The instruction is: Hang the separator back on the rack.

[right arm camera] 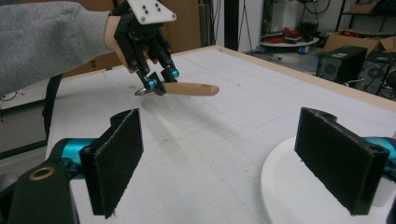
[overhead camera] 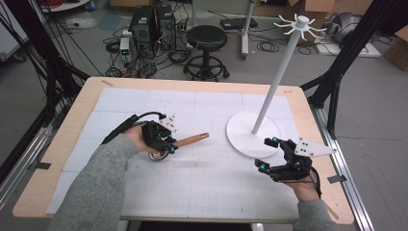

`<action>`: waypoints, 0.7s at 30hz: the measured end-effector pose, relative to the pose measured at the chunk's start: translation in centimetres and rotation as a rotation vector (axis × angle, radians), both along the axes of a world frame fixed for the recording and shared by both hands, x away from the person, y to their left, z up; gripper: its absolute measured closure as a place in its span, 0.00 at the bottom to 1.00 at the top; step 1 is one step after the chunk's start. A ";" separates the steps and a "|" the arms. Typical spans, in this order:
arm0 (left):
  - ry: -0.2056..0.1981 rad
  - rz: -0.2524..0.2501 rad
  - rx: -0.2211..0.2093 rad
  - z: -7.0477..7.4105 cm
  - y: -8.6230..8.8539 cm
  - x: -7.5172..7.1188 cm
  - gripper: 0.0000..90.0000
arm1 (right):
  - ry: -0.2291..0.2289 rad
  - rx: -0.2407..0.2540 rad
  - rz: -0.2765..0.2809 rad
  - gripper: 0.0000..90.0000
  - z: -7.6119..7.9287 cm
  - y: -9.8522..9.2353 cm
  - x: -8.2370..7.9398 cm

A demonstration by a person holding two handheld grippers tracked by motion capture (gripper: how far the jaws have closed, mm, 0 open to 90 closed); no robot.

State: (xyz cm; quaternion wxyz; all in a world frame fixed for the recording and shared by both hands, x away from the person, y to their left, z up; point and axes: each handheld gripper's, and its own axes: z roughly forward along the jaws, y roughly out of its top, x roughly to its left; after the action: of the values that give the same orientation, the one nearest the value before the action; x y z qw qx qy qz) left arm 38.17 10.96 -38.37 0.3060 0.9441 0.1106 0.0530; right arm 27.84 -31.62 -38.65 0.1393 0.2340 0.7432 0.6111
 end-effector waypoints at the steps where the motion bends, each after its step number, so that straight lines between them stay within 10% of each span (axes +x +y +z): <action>1: -0.002 0.000 -0.011 0.1 0.0 -0.1 0.77 | 0.001 0.001 0.000 0.16 0.0 0.0 0.0; 21: -0.047 0.119 -0.170 0.7 -0.2 -0.9 0.77 | -0.005 -0.003 -0.004 0.16 0.0 -0.1 0.0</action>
State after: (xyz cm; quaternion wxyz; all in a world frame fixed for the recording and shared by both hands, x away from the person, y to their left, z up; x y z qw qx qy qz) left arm 37.28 10.80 -37.67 0.3840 0.9049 0.1633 0.0836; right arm 27.84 -31.70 -38.64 0.1428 0.2339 0.7432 0.6103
